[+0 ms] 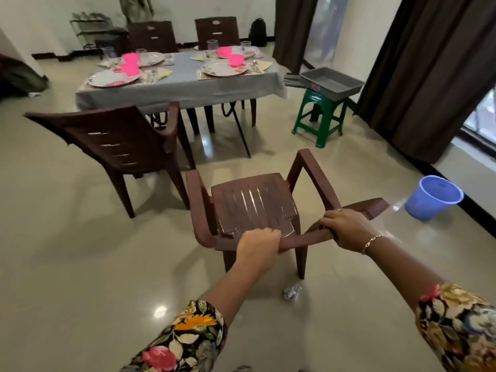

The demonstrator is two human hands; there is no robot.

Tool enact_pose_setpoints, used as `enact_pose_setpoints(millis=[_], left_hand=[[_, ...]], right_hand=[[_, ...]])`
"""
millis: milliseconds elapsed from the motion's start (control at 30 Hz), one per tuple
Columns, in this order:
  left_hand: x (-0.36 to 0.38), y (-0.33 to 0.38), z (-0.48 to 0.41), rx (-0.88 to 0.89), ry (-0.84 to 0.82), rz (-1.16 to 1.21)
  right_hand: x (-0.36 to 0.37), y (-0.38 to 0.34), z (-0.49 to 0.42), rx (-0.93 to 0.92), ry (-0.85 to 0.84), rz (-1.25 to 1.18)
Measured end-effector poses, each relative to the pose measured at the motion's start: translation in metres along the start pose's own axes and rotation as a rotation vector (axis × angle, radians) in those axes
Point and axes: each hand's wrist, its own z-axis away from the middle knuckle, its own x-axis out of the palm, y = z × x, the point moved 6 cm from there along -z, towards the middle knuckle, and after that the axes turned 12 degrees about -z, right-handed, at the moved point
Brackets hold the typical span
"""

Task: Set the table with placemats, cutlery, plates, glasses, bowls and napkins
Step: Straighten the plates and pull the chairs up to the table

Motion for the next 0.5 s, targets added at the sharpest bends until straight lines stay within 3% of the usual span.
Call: enact_pose_setpoints(millis=[500], left_hand=[[0.0,0.002,-0.003,-0.076,-0.02,-0.075]], right_hand=[[-0.008,0.012,0.005,-0.248,0.274,0.029]])
